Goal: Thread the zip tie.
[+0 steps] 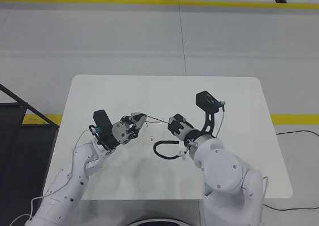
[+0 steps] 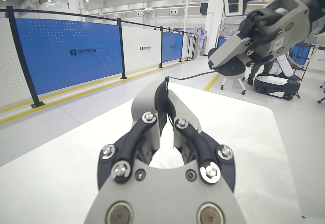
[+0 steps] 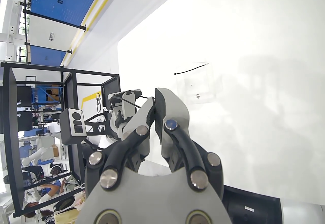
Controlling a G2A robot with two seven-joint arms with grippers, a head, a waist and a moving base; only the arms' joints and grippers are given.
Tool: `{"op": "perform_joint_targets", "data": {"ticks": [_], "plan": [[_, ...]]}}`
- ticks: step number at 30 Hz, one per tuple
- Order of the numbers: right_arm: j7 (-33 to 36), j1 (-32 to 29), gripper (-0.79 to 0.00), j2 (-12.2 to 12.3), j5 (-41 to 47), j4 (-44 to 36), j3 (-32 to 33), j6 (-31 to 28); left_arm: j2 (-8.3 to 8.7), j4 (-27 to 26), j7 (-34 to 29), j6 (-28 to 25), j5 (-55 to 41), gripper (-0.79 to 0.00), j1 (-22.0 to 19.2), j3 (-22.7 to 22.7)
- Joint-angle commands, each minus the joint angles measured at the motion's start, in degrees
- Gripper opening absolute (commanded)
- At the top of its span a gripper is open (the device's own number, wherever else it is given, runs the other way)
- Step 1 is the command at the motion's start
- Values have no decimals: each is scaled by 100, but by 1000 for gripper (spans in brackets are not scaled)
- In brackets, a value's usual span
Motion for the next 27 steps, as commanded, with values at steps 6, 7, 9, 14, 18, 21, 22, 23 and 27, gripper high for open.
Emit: {"op": "perform_joint_targets", "data": {"ticks": [6, 7, 9, 14, 18, 21, 22, 23, 27], "plan": [[8, 48, -785, -30, -29, 77, 48, -8, 0, 0, 0, 0, 0, -785, 0, 0], [20, 43, -785, -30, -30, 73, 54, -20, 0, 0, 0, 0, 0, -785, 0, 0], [40, 26, -785, -24, -23, 40, 64, -40, 0, 0, 0, 0, 0, -785, 0, 0], [40, -22, -785, -2, 40, -25, 78, -39, 0, 0, 0, 0, 0, -785, 0, 0], [45, -46, -785, 13, 61, -48, 67, -45, 0, 0, 0, 0, 0, -785, 0, 0], [51, -62, -785, 21, 76, -62, 67, -51, 0, 0, 0, 0, 0, -785, 0, 0], [53, -68, -785, 24, 71, -58, 64, -53, 0, 0, 0, 0, 0, -785, 0, 0], [55, -70, -785, 26, 60, -56, 58, -55, 0, 0, 0, 0, 0, -785, 0, 0], [48, -78, -785, 31, 55, -59, 45, -48, 0, 0, 0, 0, 0, -785, 0, 0]]}}
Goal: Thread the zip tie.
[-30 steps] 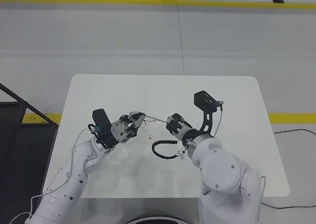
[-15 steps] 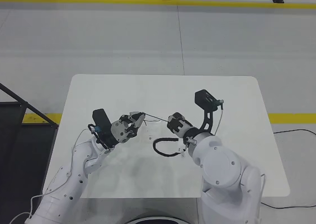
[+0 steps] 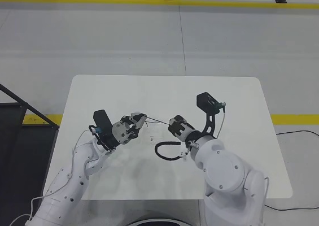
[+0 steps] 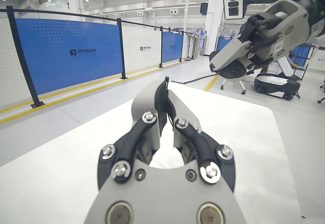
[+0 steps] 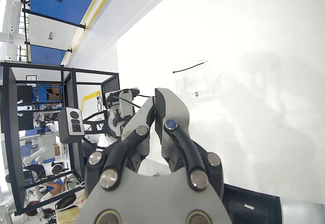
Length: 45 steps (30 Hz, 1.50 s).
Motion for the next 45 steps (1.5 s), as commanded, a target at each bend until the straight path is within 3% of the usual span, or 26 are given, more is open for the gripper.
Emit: {"op": "perform_joint_targets", "data": {"ticks": [1, 31, 35, 41, 45], "plan": [[-3, -3, -785, 2, 16, -10, -6, 2, 0, 0, 0, 0, 0, -785, 0, 0], [-19, -77, -785, 40, 71, -60, -24, 19, -1, -7, -11, 34, -16, -785, 8, -4], [-29, -123, -785, 60, 102, -108, -8, 29, -53, -194, 33, 907, -124, -785, 181, 0], [15, -173, -785, 90, 45, -182, -27, -16, -163, -146, 837, 2406, 376, -785, 419, 238], [38, -177, -785, 99, -31, -186, -67, -38, -217, 11, 1123, 2802, 568, -785, 427, 391]]}}
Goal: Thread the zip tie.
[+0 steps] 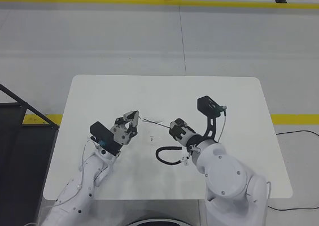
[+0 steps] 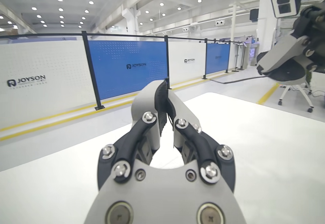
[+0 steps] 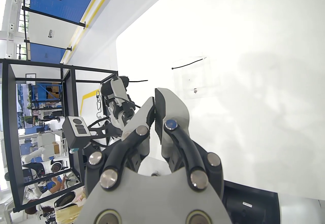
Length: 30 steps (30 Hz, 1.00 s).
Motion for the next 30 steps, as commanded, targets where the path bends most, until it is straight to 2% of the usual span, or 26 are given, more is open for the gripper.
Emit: {"op": "perform_joint_targets", "data": {"ticks": [1, 14, 30], "plan": [[-1, 10, -785, 0, -33, 17, -21, 1, -20, 63, 83, 115, 53, -785, -12, 53], [19, 250, -785, -96, -425, 384, -258, -18, -40, 72, 114, 80, 159, -785, 17, 75], [6, 337, -785, -146, -238, 452, -215, -6, -40, 72, 114, 80, 159, -785, 17, 75]]}}
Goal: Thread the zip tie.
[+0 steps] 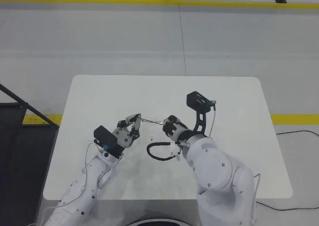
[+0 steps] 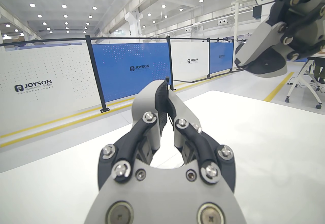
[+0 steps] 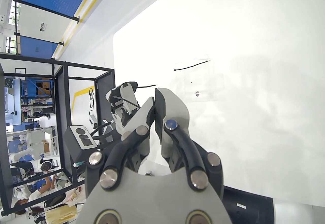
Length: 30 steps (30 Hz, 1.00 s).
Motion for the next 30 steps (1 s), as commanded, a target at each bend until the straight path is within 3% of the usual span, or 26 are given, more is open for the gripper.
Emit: {"op": "perform_joint_targets", "data": {"ticks": [1, 30], "plan": [[3, 6, -785, -3, 26, 10, 15, -2, 0, 0, 0, 0, 0, -785, 0, 0], [-7, 103, -785, -57, 91, 144, 77, 7, 0, 0, 0, 0, 0, -785, 0, 0]]}}
